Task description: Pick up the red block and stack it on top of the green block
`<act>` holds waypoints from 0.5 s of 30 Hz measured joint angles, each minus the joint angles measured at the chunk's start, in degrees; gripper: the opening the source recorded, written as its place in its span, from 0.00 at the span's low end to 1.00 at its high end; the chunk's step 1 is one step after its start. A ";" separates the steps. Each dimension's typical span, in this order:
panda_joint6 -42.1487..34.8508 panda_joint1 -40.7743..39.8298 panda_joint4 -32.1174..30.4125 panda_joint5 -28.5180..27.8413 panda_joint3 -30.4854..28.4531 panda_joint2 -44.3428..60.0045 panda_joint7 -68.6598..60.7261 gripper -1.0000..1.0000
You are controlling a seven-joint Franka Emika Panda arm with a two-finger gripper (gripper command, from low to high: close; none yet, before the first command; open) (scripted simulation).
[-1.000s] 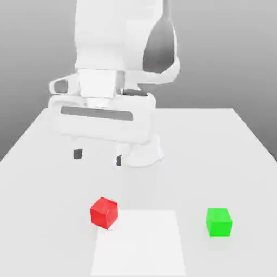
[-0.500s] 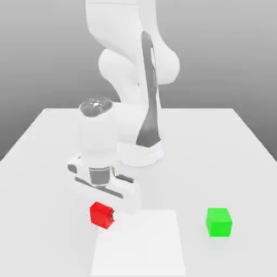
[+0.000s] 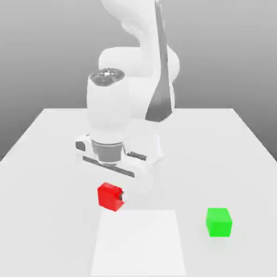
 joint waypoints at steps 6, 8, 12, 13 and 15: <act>-2.50 6.56 2.80 0.47 5.15 0.14 14.50 0.00; -3.33 8.90 3.73 0.68 6.75 0.24 19.30 0.00; -4.97 13.61 5.60 1.11 9.92 0.49 28.93 0.00; -5.38 14.81 6.07 1.23 10.69 0.56 31.34 0.00; -6.20 17.25 7.00 1.46 12.20 0.72 36.14 0.00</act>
